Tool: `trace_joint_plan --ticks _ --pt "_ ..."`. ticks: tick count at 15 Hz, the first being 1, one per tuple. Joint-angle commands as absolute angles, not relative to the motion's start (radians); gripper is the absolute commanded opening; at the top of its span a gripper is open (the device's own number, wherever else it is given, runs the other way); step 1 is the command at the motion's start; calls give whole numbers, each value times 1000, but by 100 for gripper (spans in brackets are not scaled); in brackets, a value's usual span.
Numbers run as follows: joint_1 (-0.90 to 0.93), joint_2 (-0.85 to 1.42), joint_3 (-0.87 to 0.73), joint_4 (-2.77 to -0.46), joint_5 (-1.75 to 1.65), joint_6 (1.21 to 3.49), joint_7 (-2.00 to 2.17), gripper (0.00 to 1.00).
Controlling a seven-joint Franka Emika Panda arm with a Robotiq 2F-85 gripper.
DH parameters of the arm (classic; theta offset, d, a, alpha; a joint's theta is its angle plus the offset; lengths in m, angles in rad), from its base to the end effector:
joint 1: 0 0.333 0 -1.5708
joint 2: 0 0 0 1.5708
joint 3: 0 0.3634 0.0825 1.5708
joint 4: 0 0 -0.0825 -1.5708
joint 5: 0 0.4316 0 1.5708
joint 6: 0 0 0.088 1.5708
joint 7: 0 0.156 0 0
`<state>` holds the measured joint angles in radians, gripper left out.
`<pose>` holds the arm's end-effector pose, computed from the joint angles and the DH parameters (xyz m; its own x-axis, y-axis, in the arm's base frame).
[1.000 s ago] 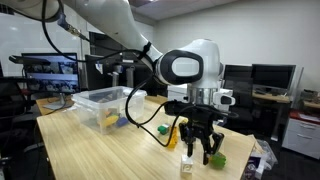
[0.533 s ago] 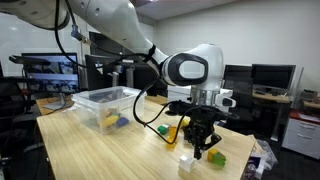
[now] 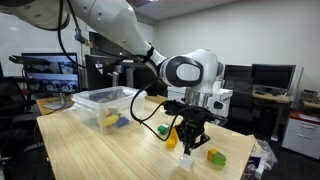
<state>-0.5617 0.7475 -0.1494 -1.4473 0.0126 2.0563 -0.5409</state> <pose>0.5968 -0.4906 0.1964 0.9769 -0.1426 -0.1594 -0.1428 -0.9897 0.0104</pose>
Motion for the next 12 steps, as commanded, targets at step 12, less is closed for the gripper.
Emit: trace_joint_plan --ticks 12 --pt "-542 592 -211 -1666 -96 2053 -535 2"
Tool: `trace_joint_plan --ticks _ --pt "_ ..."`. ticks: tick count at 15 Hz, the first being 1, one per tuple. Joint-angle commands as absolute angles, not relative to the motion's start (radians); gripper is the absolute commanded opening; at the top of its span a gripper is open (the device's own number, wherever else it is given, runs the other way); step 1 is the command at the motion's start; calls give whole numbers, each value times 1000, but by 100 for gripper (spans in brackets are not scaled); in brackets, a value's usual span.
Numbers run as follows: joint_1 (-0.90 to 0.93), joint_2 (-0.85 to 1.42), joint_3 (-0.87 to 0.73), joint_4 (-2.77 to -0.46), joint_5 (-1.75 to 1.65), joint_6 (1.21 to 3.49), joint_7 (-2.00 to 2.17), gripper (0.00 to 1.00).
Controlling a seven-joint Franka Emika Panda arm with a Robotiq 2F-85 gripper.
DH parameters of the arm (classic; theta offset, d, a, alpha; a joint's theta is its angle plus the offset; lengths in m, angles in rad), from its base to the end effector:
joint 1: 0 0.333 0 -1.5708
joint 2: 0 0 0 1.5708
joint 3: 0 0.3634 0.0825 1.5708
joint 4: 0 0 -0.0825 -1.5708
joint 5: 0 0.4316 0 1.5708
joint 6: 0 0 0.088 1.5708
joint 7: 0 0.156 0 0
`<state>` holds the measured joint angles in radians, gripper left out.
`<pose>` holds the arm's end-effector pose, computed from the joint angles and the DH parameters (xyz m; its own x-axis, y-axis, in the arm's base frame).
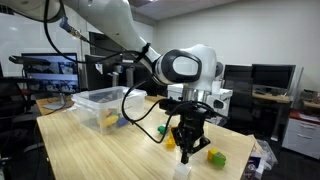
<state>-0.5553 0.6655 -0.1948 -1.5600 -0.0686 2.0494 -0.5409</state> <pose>0.5494 -0.4999 0.2103 0.9613 -0.1445 -0.2347 -0.1337 -0.9891 0.0615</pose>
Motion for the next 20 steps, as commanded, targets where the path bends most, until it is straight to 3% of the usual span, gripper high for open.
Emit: trace_joint_plan --ticks 1,7,8,9,10,13,14,15,16,17,20 --pt "-543 584 -214 -1686 -101 2055 -536 2" --pt "-540 561 -235 -1750 -133 2057 -524 2" --pt "-537 551 -232 -1753 -121 2072 -509 27" --pt "-536 544 -229 -1752 -116 2076 -505 21" --pt "-533 534 -225 -1749 -110 2080 -502 7" --pt "-513 509 -233 -1743 -112 2088 -468 0" --pt "-504 500 -237 -1740 -111 2079 -444 7" --pt "-490 486 -247 -1743 -116 2078 -395 28" --pt "-482 465 -256 -1754 -121 2089 -363 30" --pt "-467 428 -283 -1776 -134 2113 -287 41" --pt "-451 408 -326 -1797 -151 2160 -176 61"
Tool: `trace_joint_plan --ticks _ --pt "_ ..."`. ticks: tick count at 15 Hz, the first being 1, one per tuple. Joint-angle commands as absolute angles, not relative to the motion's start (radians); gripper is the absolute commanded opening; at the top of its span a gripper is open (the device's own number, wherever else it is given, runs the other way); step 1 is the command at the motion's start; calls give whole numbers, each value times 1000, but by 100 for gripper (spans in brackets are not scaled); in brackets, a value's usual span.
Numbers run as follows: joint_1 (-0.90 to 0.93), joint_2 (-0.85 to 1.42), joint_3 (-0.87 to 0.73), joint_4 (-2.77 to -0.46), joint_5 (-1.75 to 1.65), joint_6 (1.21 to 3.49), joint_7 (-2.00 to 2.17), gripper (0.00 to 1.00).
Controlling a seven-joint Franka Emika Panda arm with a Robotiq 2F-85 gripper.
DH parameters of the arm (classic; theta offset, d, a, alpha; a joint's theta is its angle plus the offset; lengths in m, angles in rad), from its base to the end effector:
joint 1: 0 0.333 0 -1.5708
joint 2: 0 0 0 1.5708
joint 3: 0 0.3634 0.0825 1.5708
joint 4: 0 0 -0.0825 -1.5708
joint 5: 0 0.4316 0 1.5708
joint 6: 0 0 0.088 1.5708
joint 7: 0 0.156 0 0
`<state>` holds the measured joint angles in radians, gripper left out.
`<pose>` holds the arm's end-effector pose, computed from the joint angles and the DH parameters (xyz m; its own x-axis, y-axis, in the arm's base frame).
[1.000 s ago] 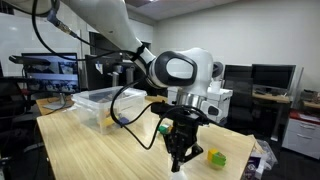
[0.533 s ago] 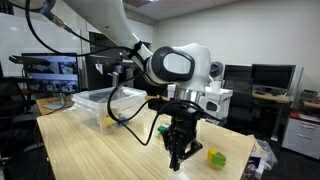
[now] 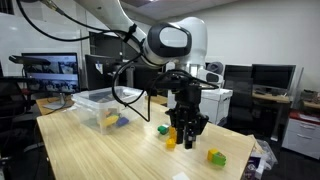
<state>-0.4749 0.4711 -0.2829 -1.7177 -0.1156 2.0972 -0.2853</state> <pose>0.5209 -0.4866 0.2869 0.9117 -0.3850 -0.1433 -0.3570 -0.9151 0.1874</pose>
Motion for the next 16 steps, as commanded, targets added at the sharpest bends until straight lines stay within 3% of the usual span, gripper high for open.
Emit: trace_joint_plan --ticks 1,5,6,16 --pt "-449 404 -339 -1805 -159 2169 -145 67" --pt "-456 409 -361 -1855 -147 2200 -80 96" --pt "-458 414 -358 -1866 -139 2216 -81 99" --pt "-478 469 -361 -1911 -96 2323 -51 100"
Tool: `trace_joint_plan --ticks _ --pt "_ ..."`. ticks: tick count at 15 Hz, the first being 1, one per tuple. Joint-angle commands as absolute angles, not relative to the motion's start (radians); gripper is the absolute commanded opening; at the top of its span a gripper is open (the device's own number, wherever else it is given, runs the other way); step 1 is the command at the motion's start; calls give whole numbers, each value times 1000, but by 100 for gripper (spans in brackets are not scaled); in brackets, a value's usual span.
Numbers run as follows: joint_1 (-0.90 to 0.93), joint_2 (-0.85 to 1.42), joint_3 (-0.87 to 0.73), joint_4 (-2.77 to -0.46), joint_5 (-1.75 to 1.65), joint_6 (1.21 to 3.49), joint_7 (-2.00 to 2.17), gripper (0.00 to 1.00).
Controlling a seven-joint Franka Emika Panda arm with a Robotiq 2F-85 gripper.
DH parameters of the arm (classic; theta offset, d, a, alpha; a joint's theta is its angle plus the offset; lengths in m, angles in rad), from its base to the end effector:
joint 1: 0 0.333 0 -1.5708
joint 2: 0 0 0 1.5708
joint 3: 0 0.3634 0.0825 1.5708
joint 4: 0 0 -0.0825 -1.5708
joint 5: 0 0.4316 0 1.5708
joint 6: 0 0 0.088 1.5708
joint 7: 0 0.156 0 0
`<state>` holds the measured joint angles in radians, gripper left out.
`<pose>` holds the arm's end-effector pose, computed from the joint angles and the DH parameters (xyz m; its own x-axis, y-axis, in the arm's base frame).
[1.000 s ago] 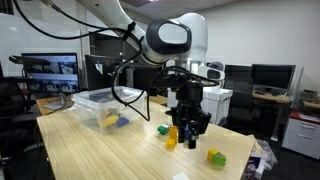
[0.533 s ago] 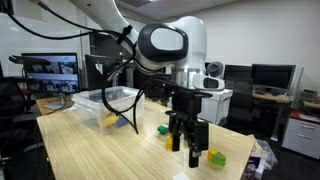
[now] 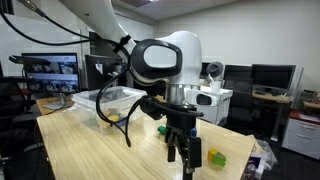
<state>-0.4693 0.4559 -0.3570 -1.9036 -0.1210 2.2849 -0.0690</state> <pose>0.4583 -0.4975 0.2325 0.7904 -0.6072 -0.0807 -0.5772 -0.7824 0.2339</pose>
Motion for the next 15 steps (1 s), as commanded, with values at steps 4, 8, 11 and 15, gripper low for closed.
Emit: trace_joint_plan --ticks 4,8,11,15 --pt "-485 498 -365 -1898 -81 2333 -44 100" --pt "-497 534 -364 -1881 -62 2347 -38 100" --pt "-505 563 -364 -1865 -52 2352 -34 100" --pt "-515 592 -366 -1847 -43 2353 -27 100"
